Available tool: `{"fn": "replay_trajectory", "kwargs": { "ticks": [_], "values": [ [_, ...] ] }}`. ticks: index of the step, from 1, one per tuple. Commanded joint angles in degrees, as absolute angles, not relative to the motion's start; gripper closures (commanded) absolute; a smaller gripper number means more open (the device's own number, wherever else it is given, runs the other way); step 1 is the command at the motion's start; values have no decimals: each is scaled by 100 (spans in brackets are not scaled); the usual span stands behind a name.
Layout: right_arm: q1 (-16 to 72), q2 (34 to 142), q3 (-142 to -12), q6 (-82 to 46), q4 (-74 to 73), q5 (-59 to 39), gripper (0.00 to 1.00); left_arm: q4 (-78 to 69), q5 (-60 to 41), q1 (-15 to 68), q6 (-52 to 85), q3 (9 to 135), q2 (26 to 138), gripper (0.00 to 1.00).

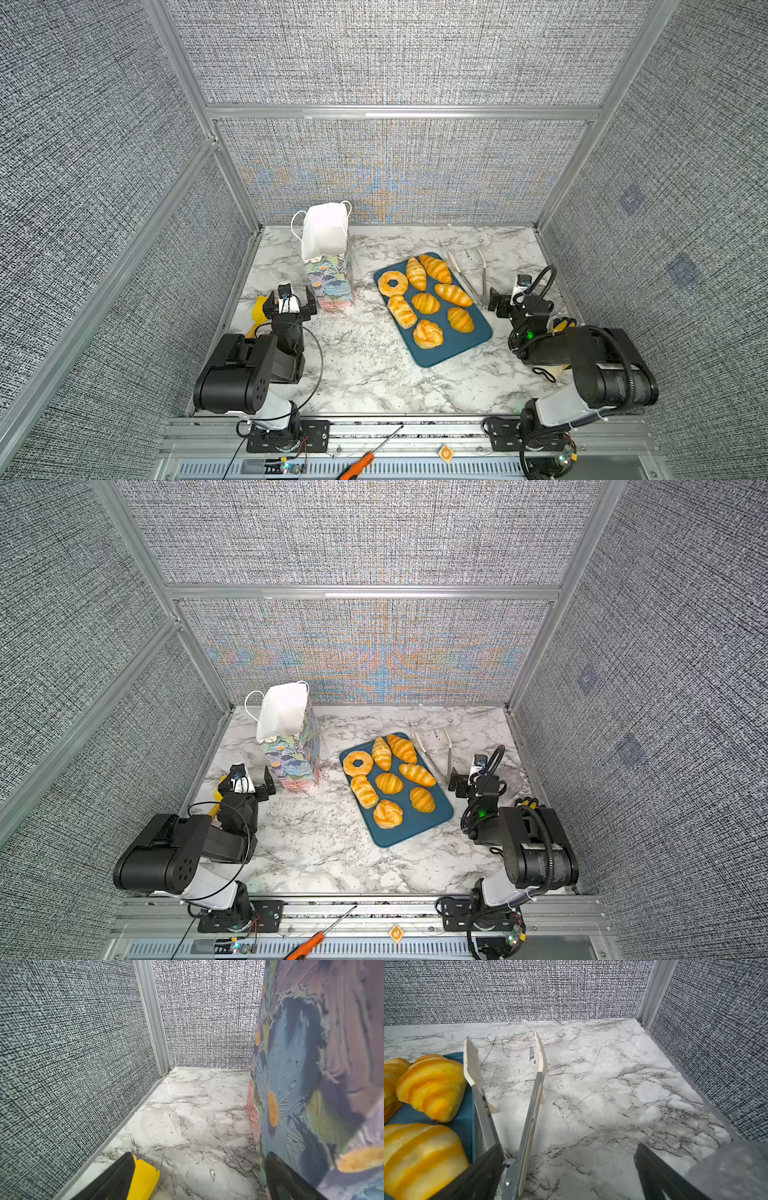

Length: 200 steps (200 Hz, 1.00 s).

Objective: Place the fake bread into the paper bag

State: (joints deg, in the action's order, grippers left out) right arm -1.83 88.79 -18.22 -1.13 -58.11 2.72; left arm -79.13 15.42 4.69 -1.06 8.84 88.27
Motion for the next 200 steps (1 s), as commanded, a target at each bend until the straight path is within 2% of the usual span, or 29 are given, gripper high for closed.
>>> {"fn": "replay_trajectory", "kwargs": {
  "ticks": [1,200],
  "values": [
    [-168,8850,-1830,-87,-5886,308,1,-7954,1512,457,-83,879,8820,1],
    [-213,8843,-1846,-123,-5855,229,1,-7958,1514,457,-80,872,8822,1]
  ]
}}
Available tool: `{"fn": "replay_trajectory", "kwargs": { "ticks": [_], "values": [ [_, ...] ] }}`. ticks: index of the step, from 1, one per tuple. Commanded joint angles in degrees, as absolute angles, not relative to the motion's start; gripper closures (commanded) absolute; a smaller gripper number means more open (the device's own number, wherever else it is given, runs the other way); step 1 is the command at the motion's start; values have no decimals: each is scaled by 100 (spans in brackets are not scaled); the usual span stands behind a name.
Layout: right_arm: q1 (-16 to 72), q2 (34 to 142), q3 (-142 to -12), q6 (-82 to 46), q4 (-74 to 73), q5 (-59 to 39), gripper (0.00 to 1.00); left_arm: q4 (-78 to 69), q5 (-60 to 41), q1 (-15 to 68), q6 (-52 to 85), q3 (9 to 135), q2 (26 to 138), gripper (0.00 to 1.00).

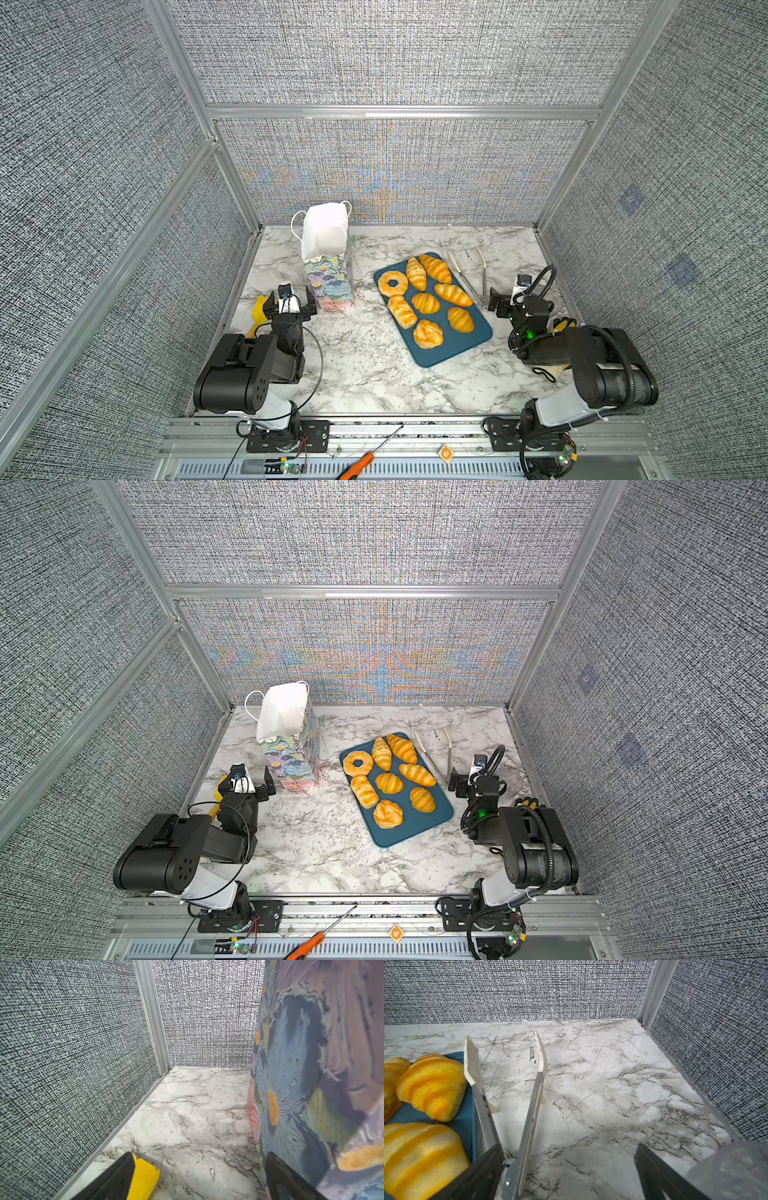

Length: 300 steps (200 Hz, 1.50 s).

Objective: Place the fake bread into the paper bag

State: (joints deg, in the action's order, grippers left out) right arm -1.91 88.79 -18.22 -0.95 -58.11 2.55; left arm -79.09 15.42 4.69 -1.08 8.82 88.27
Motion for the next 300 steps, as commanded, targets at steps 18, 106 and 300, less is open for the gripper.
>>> {"fn": "replay_trajectory", "kwargs": {
  "ticks": [18,106,300],
  "values": [
    [-242,8846,-1846,-149,-5849,166,1,-7943,1512,457,-81,892,8817,1],
    [-328,8116,-3595,-772,-2001,341,1,-4874,2432,440,512,1737,6883,1],
    [-332,7436,-4818,-576,1539,-237,7,2140,289,569,831,6739,6356,13]
  ]
}}
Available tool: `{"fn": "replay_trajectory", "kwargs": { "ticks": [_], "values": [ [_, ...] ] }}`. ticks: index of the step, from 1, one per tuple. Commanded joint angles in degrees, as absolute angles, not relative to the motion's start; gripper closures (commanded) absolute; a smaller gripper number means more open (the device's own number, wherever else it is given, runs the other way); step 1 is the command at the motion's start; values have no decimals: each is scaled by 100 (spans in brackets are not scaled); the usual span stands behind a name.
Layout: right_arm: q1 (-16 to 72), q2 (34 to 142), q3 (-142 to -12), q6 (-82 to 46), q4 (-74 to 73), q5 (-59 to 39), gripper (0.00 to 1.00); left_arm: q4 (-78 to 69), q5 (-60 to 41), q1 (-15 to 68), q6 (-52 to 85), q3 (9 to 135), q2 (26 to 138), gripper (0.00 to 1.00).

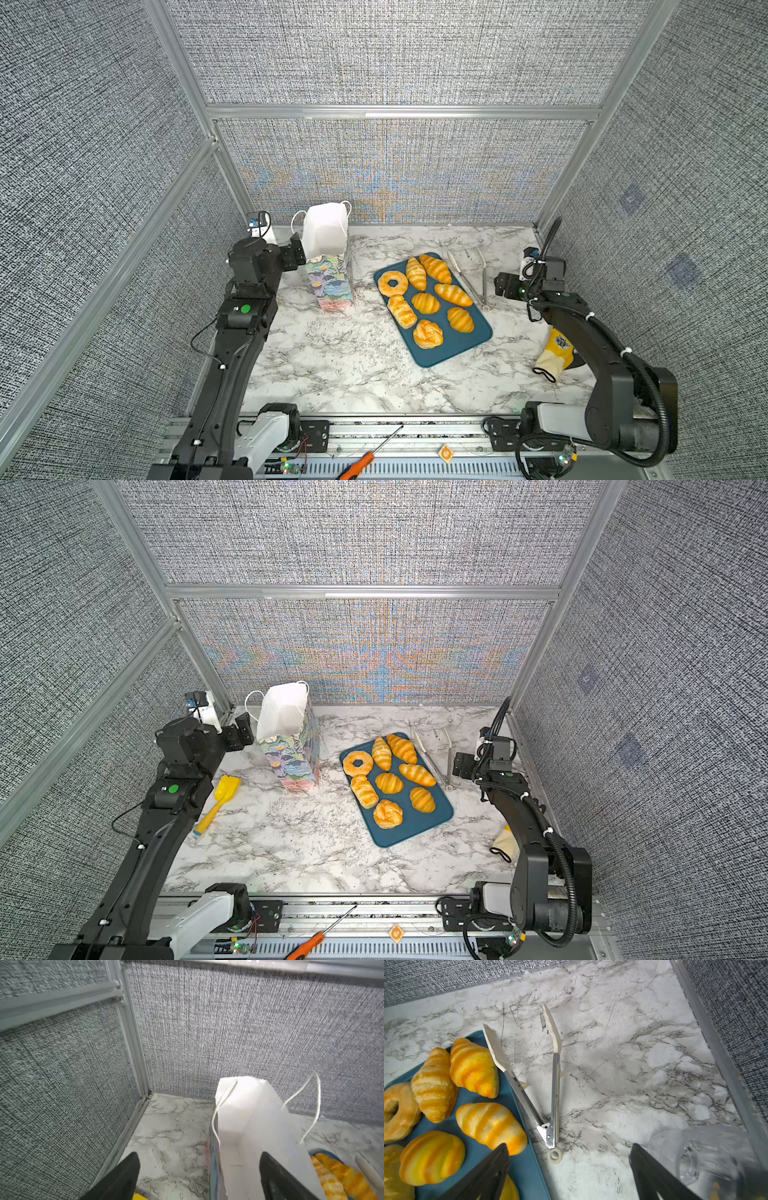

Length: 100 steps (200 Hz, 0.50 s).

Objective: Place the fake bread into the paper bag

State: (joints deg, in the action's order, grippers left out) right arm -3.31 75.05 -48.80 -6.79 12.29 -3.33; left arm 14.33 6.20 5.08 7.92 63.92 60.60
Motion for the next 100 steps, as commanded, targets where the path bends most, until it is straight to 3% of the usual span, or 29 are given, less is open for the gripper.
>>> {"fn": "replay_trajectory", "kwargs": {
  "ticks": [1,100],
  "values": [
    [-333,7427,-4813,-574,1538,-242,7,2160,289,579,833,6758,6373,13],
    [-332,7325,-4743,-555,1739,-97,7,3369,784,915,1232,7994,7844,45]
  ]
}}
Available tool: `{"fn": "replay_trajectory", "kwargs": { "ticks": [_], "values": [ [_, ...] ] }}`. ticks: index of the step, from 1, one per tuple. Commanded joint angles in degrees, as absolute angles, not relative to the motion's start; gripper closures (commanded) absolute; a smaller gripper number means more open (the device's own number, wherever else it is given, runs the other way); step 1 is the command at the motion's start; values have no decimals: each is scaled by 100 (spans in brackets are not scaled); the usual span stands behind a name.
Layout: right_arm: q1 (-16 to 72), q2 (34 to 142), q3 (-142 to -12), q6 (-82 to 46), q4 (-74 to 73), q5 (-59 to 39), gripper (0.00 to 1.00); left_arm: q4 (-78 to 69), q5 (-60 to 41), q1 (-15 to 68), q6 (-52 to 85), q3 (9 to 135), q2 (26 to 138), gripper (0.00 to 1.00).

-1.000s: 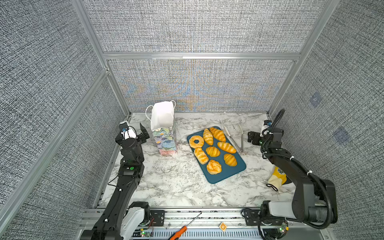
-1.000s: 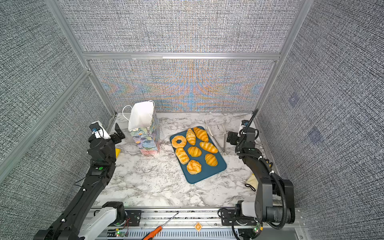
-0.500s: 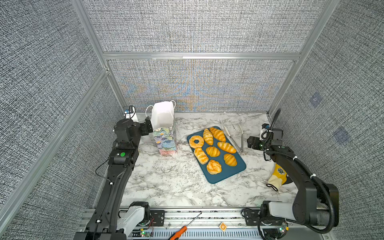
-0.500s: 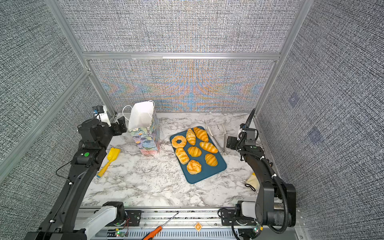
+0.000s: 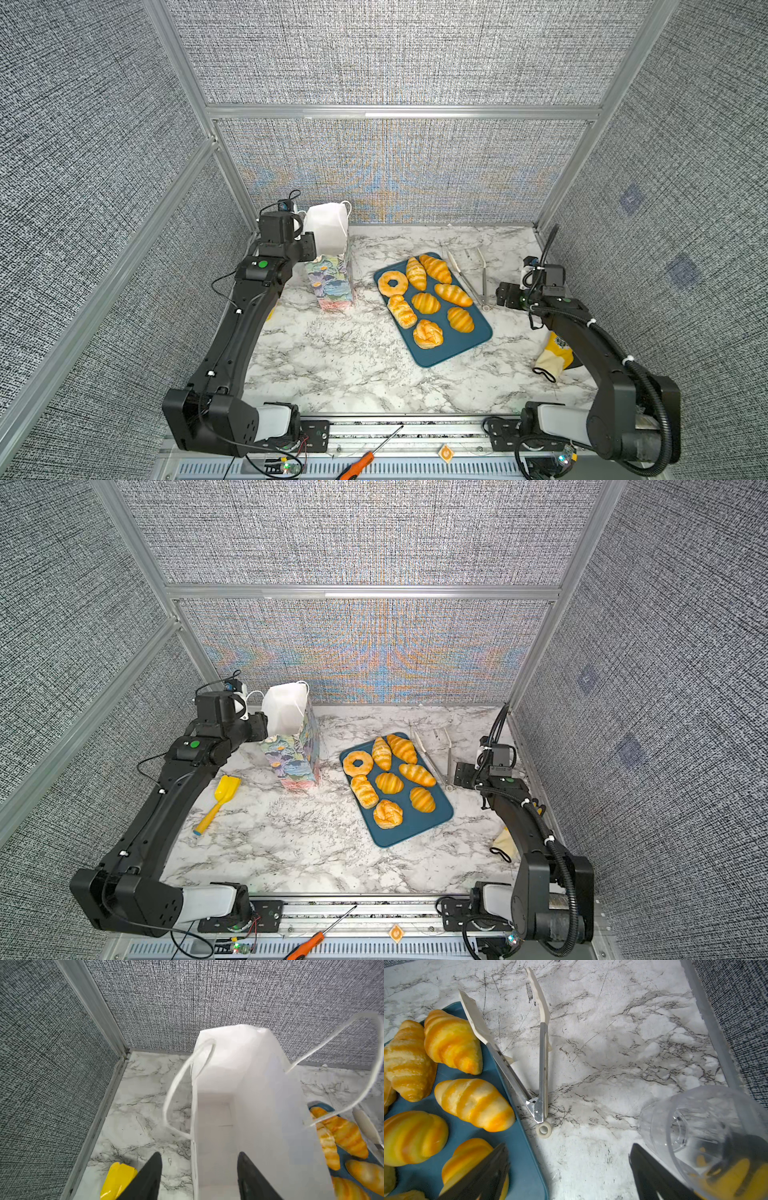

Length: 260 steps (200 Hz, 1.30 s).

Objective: Place the fake bread into the paper bag

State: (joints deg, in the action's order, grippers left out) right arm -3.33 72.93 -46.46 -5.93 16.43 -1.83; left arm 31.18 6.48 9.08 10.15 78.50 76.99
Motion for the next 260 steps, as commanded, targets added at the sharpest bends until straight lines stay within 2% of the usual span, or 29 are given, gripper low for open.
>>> {"fn": "replay_trajectory", "kwargs": {
  "ticks": [1,27,76,107,215,260],
  "values": [
    [-333,7328,-4740,-554,1748,-101,7,3372,783,919,1236,7996,7855,46],
    [-333,7378,-4798,-523,1780,-106,7,3507,730,923,1343,8209,8077,53],
    [-333,7503,-4798,-499,1824,4,7,3686,584,945,1555,8400,8368,62],
    [-333,7575,-4825,-527,1839,56,7,3718,445,960,1655,8411,8435,72],
    [-341,7568,-4799,-572,1808,132,7,3824,265,1199,1974,8394,8504,97],
    [-327,7705,-4799,-630,1706,115,7,3789,190,1358,2091,8298,8366,99]
  ]
}}
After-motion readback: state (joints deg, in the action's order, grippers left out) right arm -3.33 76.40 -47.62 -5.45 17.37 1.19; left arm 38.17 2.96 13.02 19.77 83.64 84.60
